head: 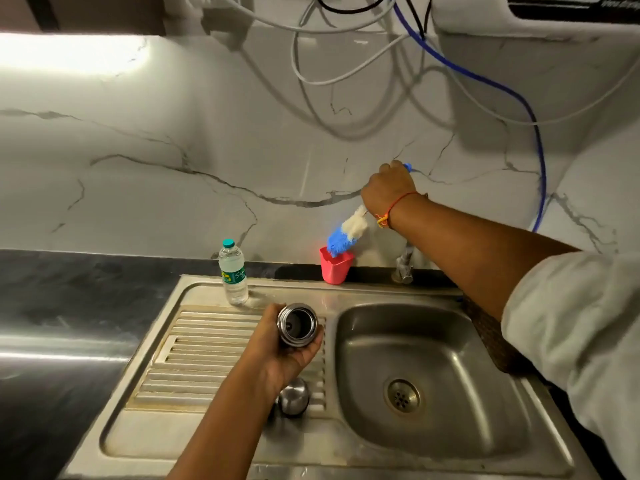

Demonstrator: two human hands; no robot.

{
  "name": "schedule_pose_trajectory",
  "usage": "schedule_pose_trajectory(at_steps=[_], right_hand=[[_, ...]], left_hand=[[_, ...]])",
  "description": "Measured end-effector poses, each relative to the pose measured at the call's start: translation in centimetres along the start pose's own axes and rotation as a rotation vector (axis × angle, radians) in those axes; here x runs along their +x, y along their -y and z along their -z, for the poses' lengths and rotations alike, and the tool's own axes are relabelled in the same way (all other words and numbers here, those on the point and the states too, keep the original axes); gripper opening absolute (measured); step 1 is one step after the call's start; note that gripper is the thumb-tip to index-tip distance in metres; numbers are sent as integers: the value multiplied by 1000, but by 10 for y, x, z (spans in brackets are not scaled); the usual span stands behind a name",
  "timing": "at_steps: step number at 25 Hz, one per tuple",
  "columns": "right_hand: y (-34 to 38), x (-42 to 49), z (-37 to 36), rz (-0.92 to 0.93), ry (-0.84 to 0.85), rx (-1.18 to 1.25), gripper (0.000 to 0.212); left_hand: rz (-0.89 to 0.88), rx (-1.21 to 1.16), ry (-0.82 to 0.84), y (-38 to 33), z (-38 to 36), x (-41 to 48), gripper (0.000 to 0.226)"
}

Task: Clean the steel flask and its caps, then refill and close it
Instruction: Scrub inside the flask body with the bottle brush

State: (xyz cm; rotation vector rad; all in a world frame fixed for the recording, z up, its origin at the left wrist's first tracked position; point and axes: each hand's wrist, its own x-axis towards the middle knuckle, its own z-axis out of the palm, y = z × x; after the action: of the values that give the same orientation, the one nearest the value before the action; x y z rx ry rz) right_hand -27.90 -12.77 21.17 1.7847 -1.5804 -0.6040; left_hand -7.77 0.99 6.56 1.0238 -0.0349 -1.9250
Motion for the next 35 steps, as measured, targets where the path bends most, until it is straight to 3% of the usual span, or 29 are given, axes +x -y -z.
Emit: schedule_pose_trajectory(at_steps=[6,18,30,35], right_hand=[[11,38,5,9,31,-56,30],[-14,57,3,100,-102,-121,23],[32,108,-39,252,-137,-208,20],[36,131,-65,261,-266,-191,19]], left_hand=[[41,-45,-19,23,-19,-1,23],[48,-63,-97,44,-32,6,21],[119,-20,-106,63,-46,14,23],[123,-11,-136,72,-49,14,27]])
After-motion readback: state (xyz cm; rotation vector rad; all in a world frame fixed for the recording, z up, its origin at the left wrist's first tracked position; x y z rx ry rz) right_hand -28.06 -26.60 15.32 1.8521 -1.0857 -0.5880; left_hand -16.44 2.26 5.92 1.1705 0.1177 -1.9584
